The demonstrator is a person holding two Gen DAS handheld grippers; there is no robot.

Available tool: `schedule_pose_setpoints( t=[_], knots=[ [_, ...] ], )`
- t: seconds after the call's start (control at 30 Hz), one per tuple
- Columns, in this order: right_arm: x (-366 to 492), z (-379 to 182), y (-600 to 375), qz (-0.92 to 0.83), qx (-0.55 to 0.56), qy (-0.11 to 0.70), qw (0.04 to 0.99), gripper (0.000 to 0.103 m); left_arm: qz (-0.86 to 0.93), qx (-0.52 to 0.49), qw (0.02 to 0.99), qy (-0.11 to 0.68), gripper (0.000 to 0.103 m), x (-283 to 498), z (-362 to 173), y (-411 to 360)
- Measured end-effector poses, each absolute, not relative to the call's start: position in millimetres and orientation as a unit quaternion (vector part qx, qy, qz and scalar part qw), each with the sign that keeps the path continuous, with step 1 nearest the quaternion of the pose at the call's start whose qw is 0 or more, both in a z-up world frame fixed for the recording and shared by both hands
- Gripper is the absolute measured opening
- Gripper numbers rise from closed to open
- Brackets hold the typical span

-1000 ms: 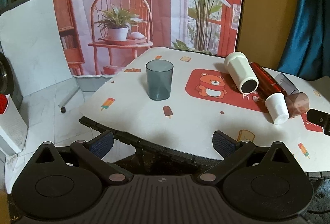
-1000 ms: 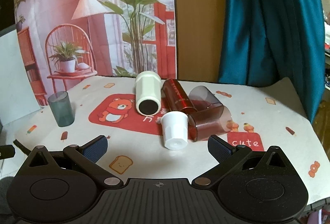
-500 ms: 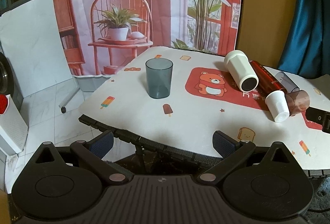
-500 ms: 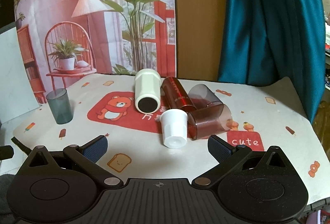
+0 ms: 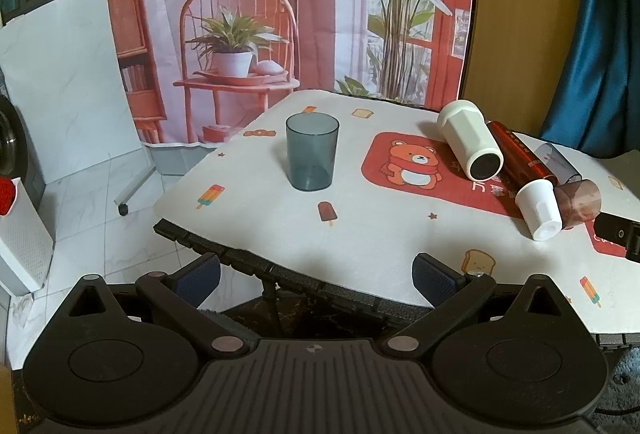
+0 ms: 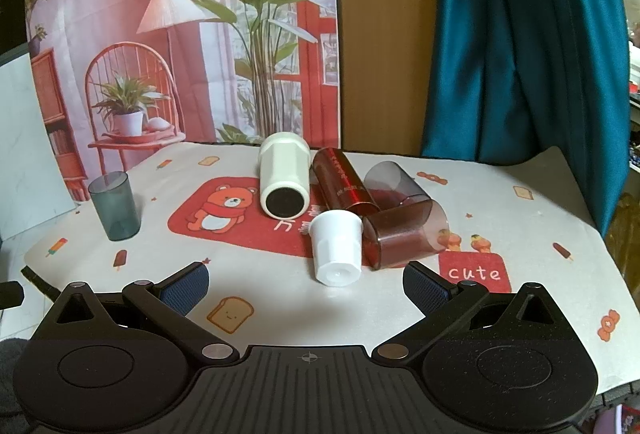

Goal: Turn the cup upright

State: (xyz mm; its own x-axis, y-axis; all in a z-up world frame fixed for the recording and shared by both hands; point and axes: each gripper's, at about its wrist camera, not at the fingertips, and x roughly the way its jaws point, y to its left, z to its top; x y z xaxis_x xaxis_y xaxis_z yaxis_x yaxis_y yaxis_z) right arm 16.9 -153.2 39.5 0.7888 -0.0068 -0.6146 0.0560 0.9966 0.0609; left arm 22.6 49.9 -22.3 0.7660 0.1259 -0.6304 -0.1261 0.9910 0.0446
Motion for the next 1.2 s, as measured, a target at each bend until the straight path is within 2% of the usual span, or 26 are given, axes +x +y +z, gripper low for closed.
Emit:
schedule_pose_setpoints(
  t=[1.2],
  knots=[
    [13.9, 41.3, -149.5, -0.018, 0.023, 0.324, 0.946, 0.103, 0.07, -0.01, 0.939, 0.336, 0.103, 21.4, -22.7, 55.2]
  ],
)
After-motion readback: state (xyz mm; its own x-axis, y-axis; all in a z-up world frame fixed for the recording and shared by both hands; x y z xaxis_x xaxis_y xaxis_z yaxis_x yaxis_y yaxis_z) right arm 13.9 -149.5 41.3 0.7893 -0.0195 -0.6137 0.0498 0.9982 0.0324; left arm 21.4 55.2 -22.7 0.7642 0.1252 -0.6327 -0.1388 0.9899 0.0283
